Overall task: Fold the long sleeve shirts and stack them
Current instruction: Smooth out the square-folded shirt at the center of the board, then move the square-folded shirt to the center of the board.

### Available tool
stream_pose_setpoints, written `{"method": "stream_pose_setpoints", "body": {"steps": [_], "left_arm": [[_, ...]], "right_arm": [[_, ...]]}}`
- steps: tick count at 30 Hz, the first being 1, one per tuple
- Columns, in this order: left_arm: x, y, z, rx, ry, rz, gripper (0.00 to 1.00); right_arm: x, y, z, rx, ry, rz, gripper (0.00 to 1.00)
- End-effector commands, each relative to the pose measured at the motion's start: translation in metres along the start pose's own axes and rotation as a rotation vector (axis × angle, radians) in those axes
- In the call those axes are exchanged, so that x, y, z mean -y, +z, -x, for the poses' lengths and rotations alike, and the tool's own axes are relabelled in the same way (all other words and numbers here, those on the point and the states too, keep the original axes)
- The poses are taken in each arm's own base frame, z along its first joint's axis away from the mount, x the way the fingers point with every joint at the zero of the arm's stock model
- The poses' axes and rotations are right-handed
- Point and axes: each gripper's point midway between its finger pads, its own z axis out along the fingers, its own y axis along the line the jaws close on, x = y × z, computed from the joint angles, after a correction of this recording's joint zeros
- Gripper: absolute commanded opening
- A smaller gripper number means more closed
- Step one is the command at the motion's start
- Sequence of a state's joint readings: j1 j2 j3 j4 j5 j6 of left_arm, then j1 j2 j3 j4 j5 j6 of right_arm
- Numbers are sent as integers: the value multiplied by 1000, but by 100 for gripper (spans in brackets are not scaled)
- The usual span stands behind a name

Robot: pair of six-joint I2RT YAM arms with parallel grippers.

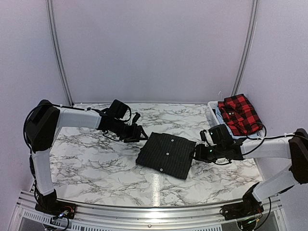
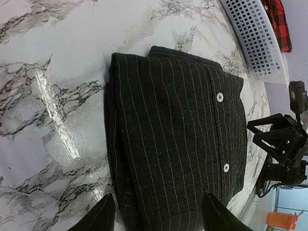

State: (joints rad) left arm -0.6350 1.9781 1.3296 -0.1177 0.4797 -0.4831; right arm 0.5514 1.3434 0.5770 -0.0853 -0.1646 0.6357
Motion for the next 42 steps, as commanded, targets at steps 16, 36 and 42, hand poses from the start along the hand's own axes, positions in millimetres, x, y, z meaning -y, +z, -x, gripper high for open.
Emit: {"method": "stream_pose_setpoints", "body": {"steps": [16, 36, 42], "left_arm": [[-27, -5, -44, -87, -46, 30, 62], [-90, -62, -73, 67, -283, 121, 64], [-105, -64, -56, 122, -275, 217, 64]], "right_arm": [[7, 54, 18, -48, -74, 10, 2], [-63, 131, 21, -160, -227, 112, 0], [-58, 131, 14, -175, -227, 116, 0]]}}
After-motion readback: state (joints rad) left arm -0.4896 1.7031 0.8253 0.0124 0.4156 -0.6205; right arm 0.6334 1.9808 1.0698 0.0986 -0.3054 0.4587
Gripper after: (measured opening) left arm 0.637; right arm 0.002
